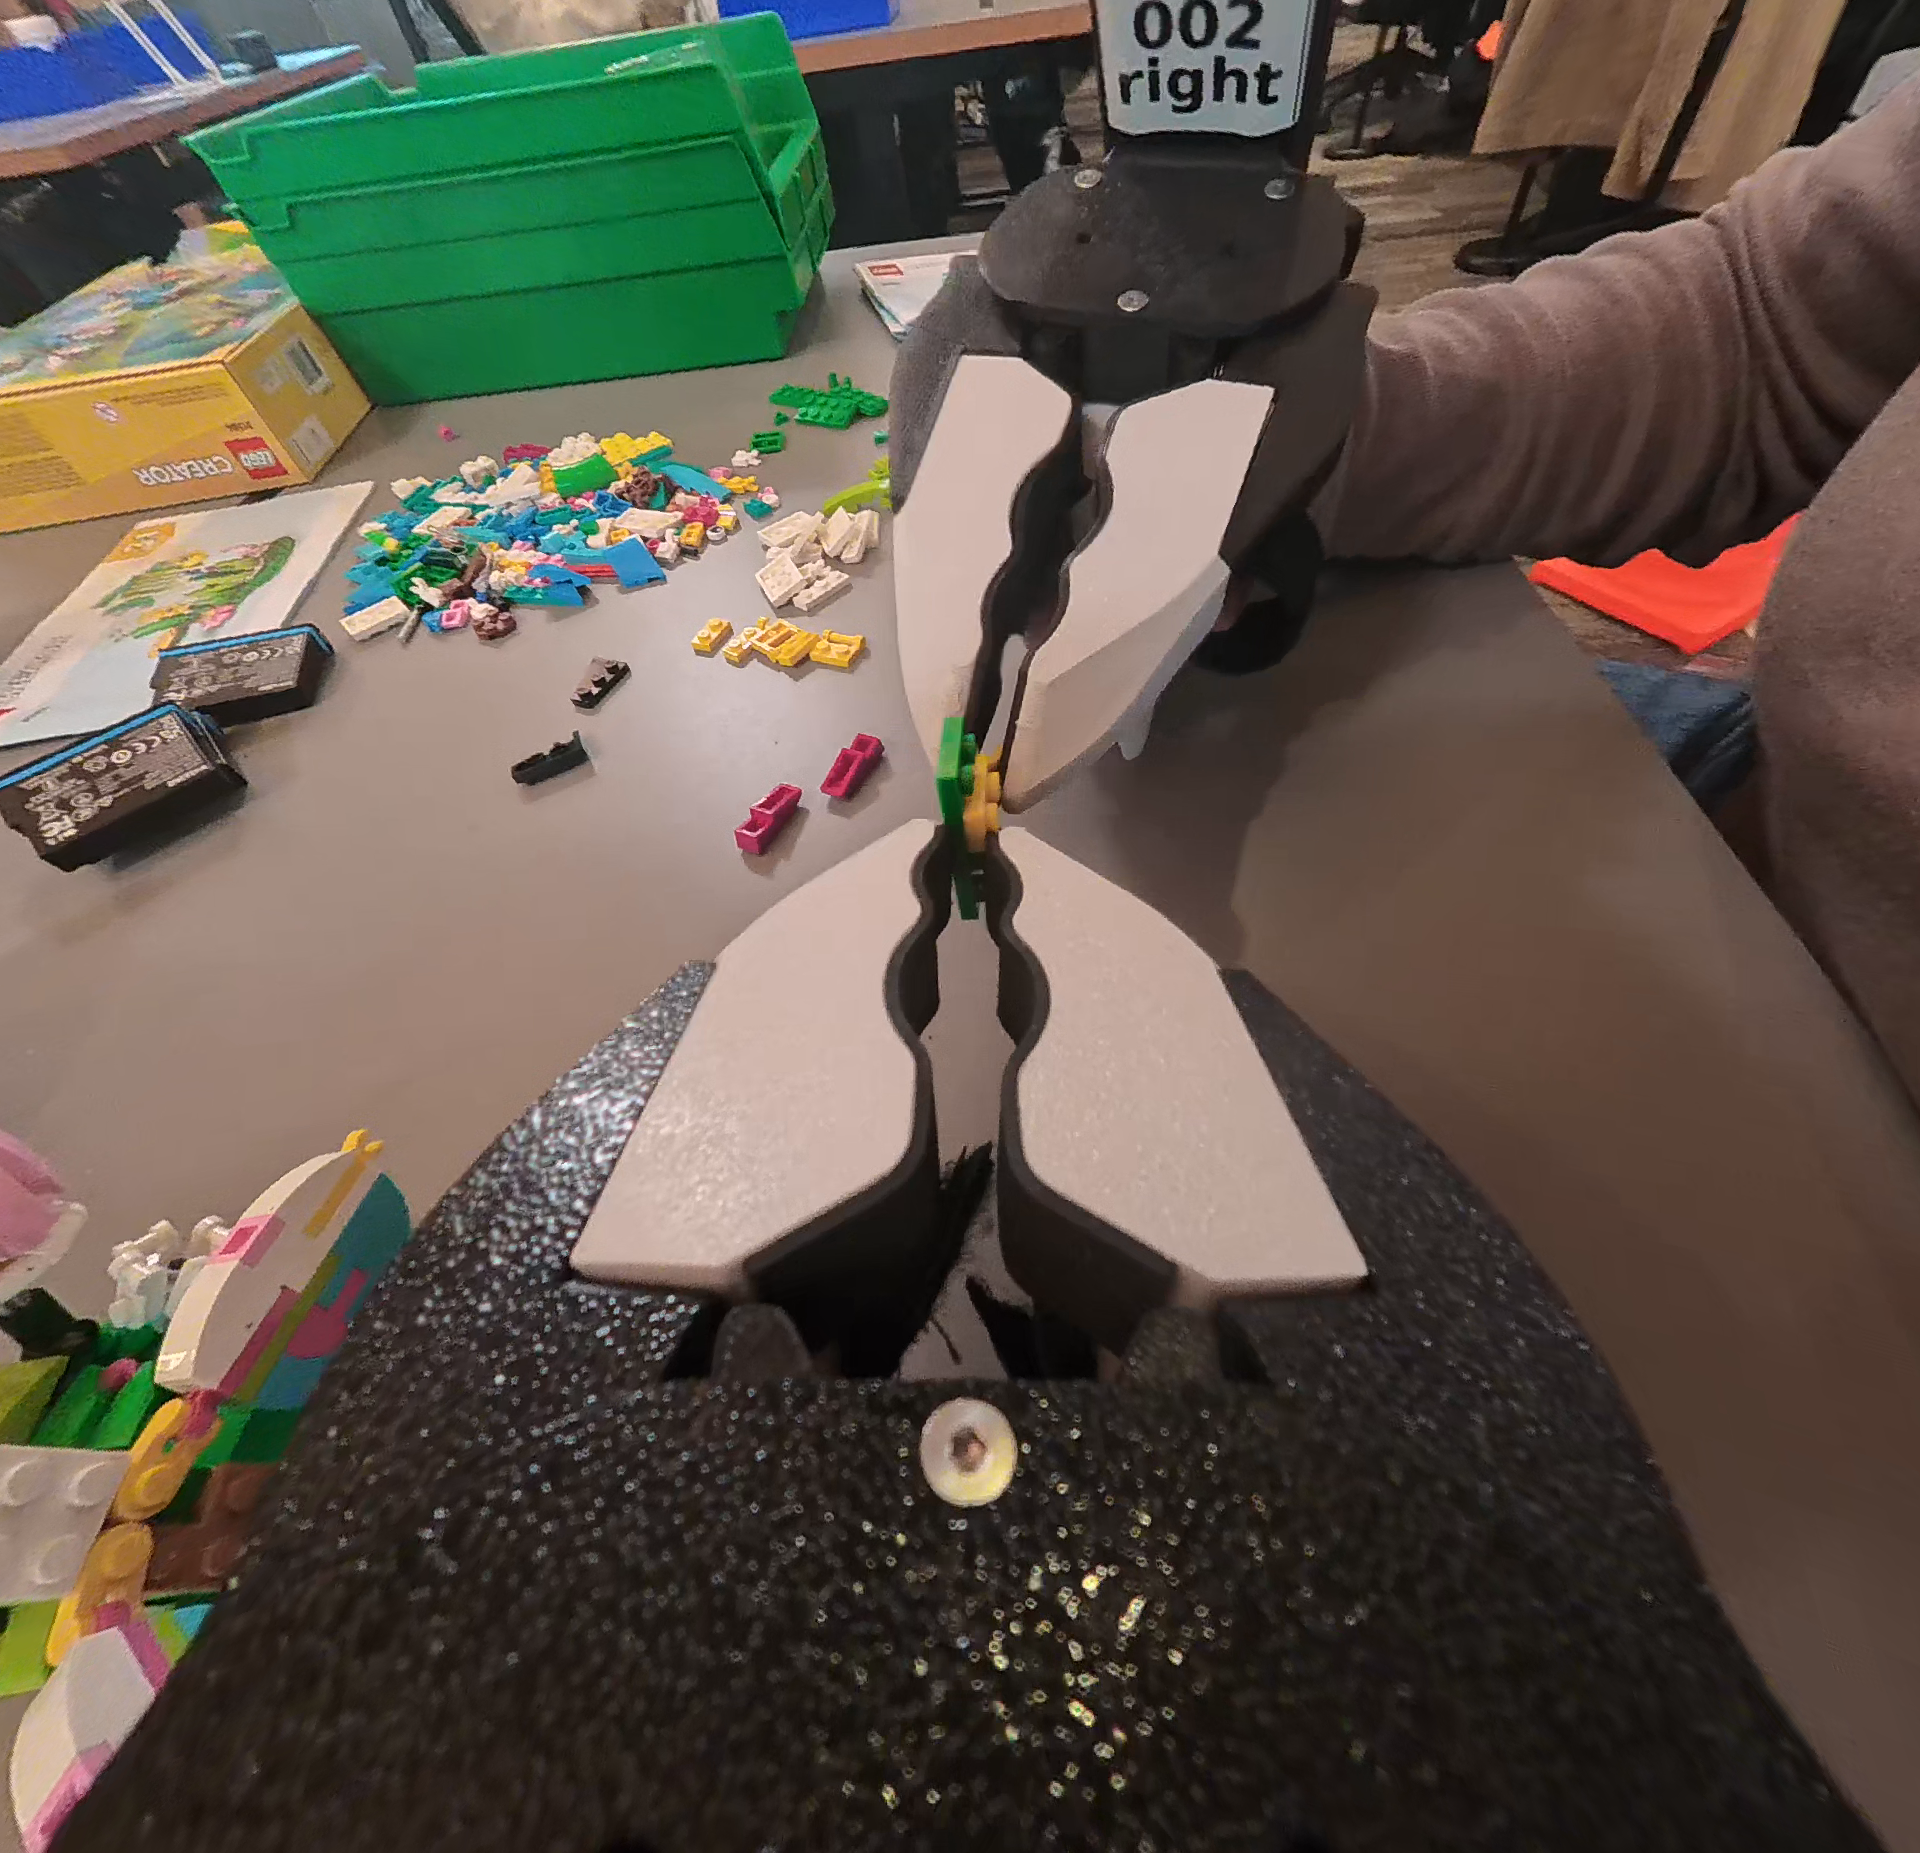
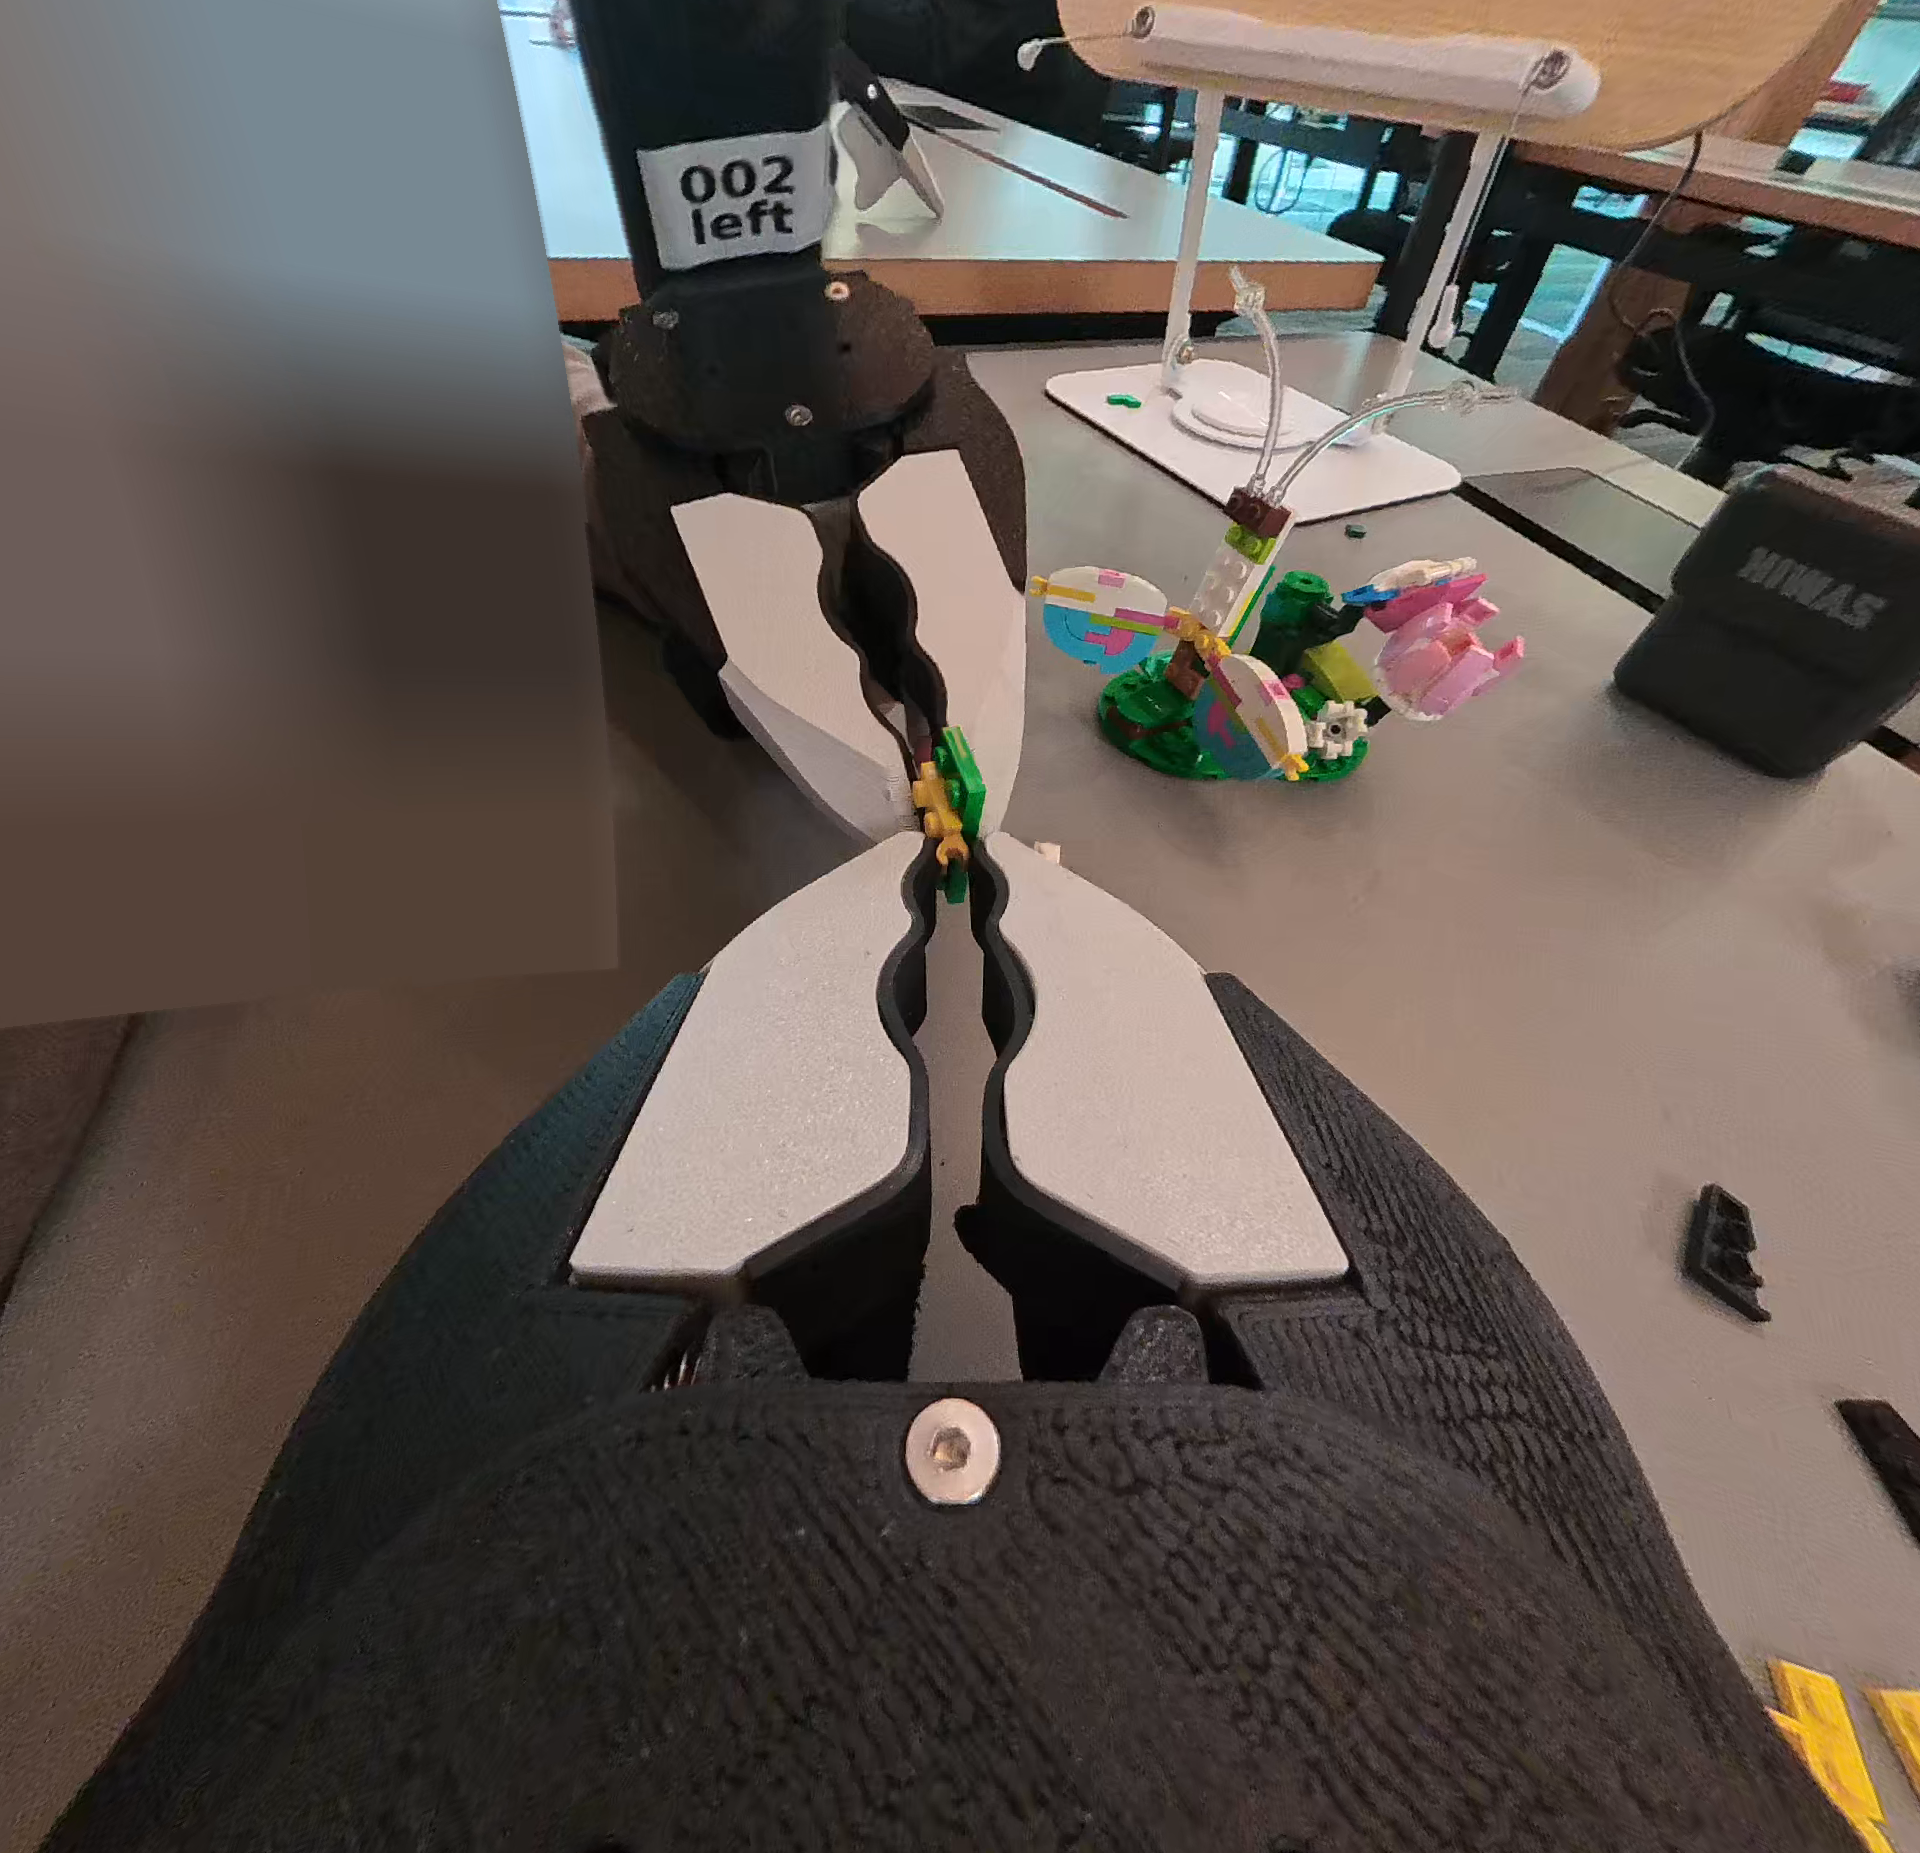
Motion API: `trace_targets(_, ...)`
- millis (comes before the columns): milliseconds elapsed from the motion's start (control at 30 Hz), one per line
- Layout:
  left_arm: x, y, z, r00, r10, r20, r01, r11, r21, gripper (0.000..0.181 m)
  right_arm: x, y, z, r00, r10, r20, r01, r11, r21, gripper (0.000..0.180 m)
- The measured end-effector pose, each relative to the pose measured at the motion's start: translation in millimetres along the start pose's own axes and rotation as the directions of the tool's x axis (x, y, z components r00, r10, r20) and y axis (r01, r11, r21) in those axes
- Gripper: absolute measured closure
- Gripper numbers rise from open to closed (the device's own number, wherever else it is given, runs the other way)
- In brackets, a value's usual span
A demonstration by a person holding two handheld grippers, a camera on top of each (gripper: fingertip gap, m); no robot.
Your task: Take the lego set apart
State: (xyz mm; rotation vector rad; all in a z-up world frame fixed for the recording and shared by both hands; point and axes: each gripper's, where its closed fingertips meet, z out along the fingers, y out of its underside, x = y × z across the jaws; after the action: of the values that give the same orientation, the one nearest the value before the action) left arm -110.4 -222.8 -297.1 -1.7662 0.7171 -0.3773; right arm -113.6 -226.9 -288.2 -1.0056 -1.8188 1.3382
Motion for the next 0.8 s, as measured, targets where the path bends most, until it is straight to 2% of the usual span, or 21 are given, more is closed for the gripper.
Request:
trace_targets(133,-3.9,-2.6,-0.4,0.997,0.048,0.054,-0.049,0.999,0.022,0.167,0.3,-2.5,-1.4,1.000,0.023,0.013,-0.023,1.000,0.020,0.176)
trace_targets(267,-0.2,-0.5,1.8,0.998,0.060,0.037,-0.060,0.998,0.014,0.164,-1.4,-8.3,-3.1,0.998,0.052,0.038,-0.055,0.997,0.055,0.176)
trace_targets(367,1.9,-3.3,1.7,0.998,0.058,0.032,-0.060,0.997,0.042,0.176,-2.1,-10.8,-4.5,0.996,0.072,0.054,-0.076,0.995,0.072,0.176)
trace_targets(467,1.1,-10.0,-1.6,1.000,0.014,0.020,-0.015,0.998,0.065,0.177,-2.0,-17.9,-5.4,0.996,0.078,0.047,-0.082,0.991,0.105,0.176)
trace_targets(533,-3.9,-10.2,-2.0,0.998,-0.001,0.065,-0.002,0.999,0.045,0.176,2.3,-19.4,-4.2,0.999,0.042,-0.017,-0.040,0.994,0.105,0.176)
trace_targets(600,-10.6,-8.8,-2.4,0.992,-0.026,0.124,0.023,0.999,0.028,0.176,7.6,-19.1,-2.0,0.989,-0.057,-0.139,0.068,0.995,0.078,0.176)
trace_targets(700,-19.5,-5.3,-3.8,0.982,-0.067,0.179,0.066,0.998,0.016,0.176,13.8,-18.7,2.4,0.909,-0.247,-0.335,0.257,0.966,-0.018,0.176)
trace_targets(800,-22.5,-0.5,-2.8,0.976,-0.120,0.183,0.121,0.993,0.008,0.176,18.0,-15.3,4.6,0.842,-0.339,-0.420,0.332,0.939,-0.092,0.175)
